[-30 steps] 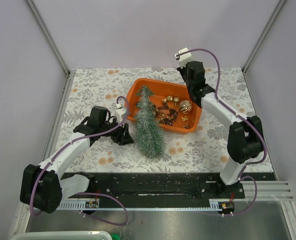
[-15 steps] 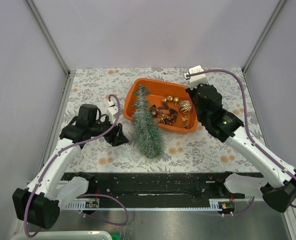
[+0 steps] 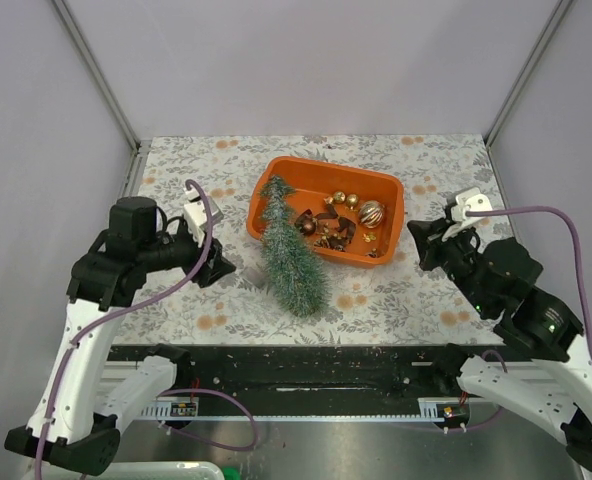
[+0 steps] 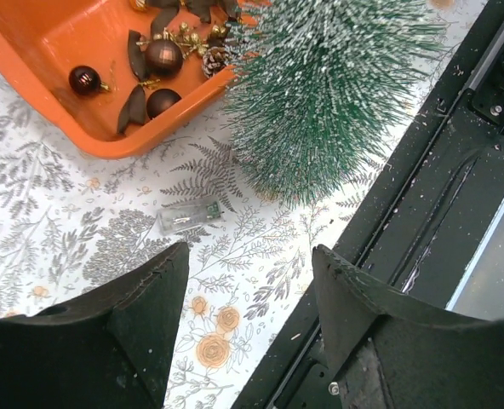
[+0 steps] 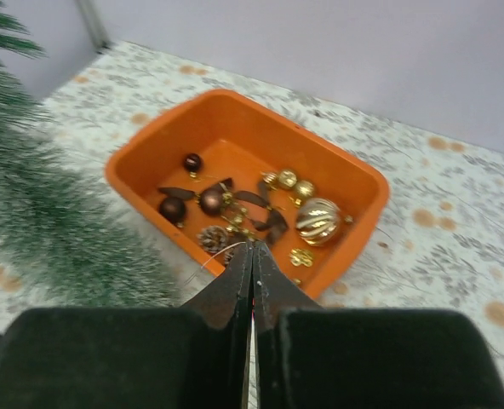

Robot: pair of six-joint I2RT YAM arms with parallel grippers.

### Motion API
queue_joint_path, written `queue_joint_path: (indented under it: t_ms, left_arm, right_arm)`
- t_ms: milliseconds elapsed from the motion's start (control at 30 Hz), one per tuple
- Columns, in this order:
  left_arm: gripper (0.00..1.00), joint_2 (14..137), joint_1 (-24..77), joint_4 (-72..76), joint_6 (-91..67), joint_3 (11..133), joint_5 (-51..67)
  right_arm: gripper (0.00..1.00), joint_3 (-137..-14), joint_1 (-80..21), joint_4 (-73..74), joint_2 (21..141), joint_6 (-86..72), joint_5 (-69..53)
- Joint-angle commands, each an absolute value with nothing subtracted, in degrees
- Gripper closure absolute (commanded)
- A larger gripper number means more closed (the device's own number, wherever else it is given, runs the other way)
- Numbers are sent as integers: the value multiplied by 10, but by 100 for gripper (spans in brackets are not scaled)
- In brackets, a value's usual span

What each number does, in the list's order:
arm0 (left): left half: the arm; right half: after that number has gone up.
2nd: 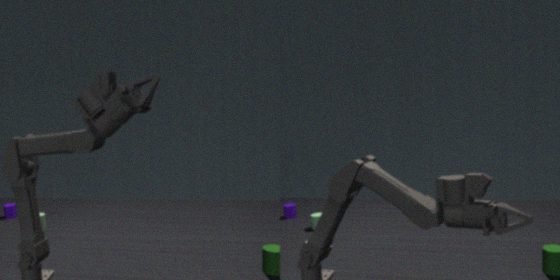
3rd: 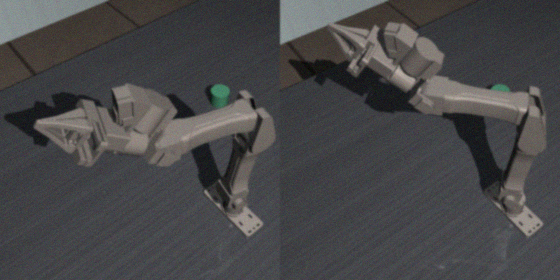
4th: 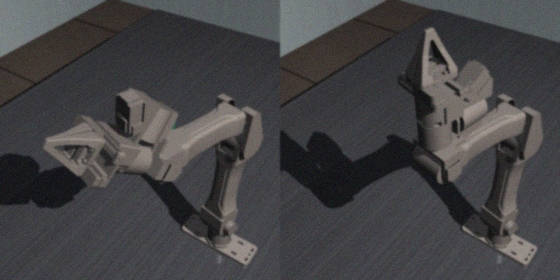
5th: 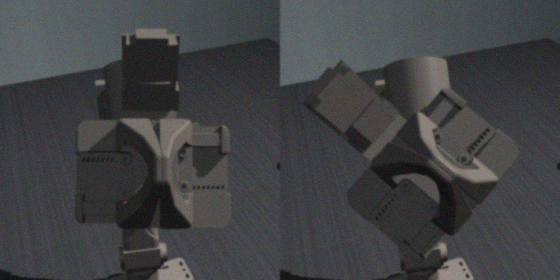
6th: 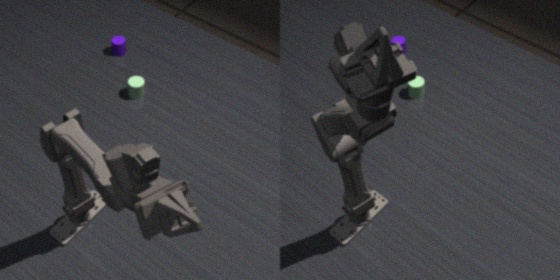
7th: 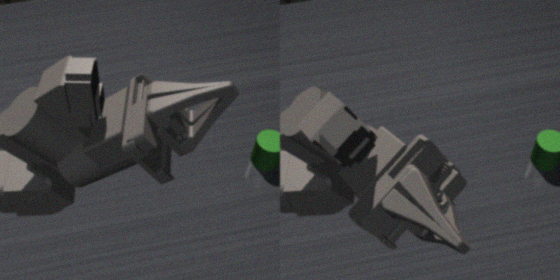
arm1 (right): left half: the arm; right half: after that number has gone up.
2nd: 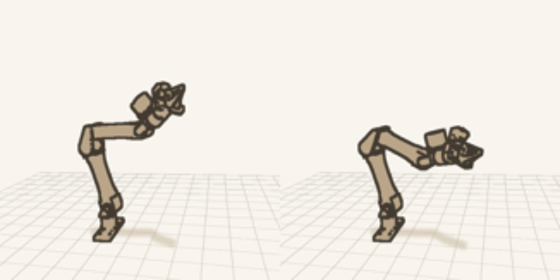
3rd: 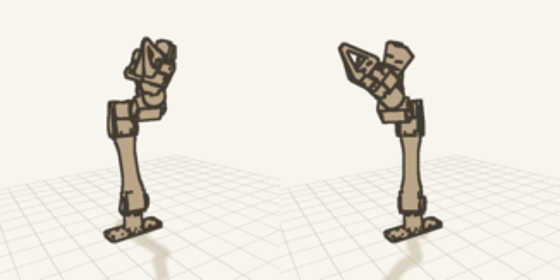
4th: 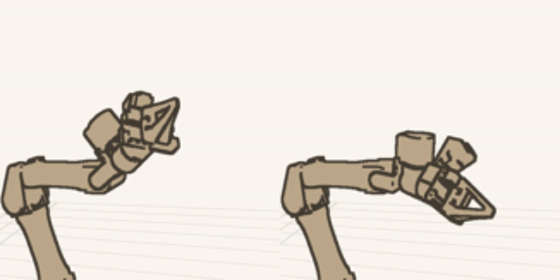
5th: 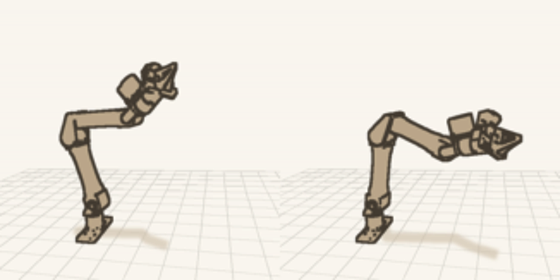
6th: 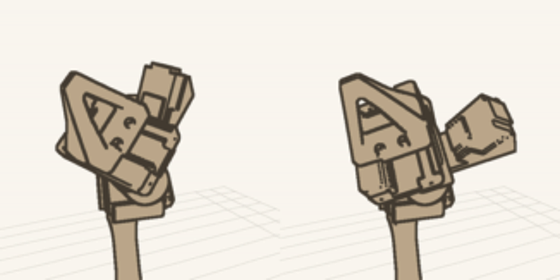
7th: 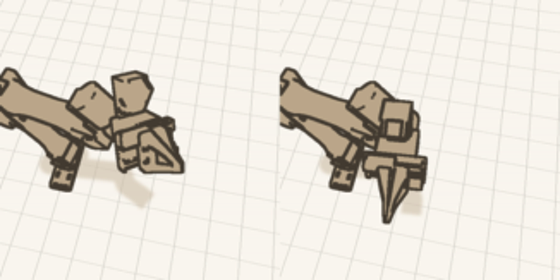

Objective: Decorate the small christmas tree

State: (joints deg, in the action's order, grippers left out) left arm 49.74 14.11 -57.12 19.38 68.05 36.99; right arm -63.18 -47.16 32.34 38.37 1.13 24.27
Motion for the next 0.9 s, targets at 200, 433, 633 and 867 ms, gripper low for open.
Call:
queue_joint_path:
  t_ms: [200,433,633,867]
  left_arm:
    - [29,479,140,-634,246,809,482]
    - [12,534,166,-600,188,898,601]
    - [3,586,366,-485,123,911,467]
    - [1,693,481,-465,143,975,375]
  right_arm:
    - [100,-639,-478,289,396,-17,37]
    - [100,-640,-478,283,382,-37,14]
    - [100,-637,-478,286,379,-49,-13]
    - [100,-647,-479,304,381,-28,-31]
